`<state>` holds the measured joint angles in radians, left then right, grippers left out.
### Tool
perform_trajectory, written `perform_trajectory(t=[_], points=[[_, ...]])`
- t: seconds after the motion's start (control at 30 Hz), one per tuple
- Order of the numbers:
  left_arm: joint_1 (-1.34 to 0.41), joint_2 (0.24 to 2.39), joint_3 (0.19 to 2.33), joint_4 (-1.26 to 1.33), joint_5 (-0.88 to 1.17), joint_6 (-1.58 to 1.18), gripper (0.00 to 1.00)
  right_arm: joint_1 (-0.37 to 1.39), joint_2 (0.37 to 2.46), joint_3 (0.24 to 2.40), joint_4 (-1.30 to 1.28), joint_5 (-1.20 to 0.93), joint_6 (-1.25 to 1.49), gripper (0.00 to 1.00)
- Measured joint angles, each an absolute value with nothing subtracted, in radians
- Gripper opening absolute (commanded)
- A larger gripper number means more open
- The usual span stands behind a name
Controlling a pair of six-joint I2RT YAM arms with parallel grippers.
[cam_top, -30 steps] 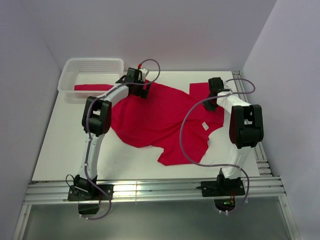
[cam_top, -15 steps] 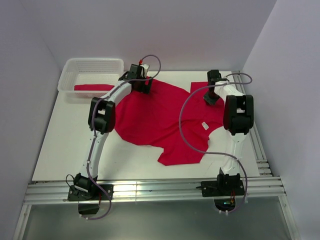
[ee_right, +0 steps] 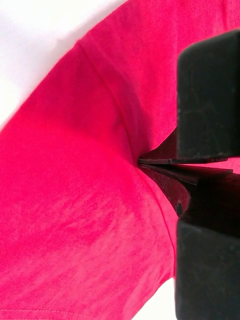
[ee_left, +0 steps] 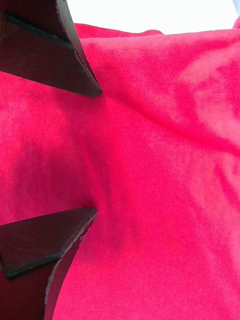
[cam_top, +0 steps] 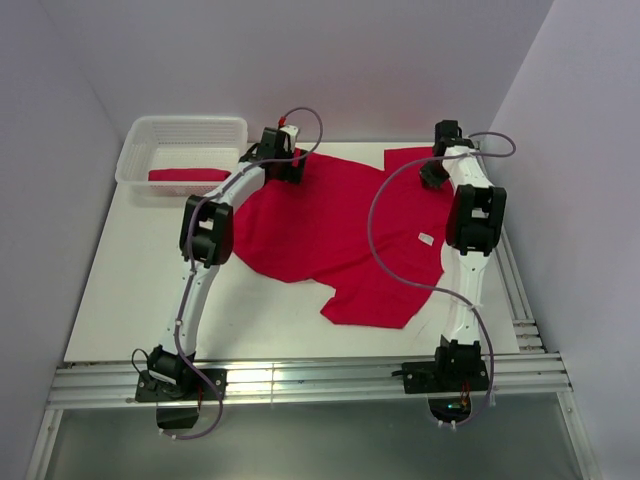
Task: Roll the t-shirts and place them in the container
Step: Flatten the tshirt
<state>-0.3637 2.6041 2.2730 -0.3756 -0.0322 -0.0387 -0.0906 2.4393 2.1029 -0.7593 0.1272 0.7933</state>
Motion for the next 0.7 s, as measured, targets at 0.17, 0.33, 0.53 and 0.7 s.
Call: perform_trajectory(t=[0.17,0.33,0.53,0.7], points=[[-0.364,2.604,2.258,-0.331,-0.032,-0.037,0.99,-0.114,2.474,2.186,-0.78,0.081,0.765,0.36],[-0.368,2.538,2.178,-0.313,-0.027,-0.014,1.0,-0.12,2.382,2.099,-0.748,0.039,0.72,0.4],[-0.386,2.244,1.956,-0.268,-0.015,0.036,0.99,-0.067,2.034,1.856,-0.697,0.043,0.653,0.43],[-0.414,1.837,1.743,-0.224,0.028,0.061,1.0,0.131,1.611,1.512,-0.584,0.076,0.628,0.47]])
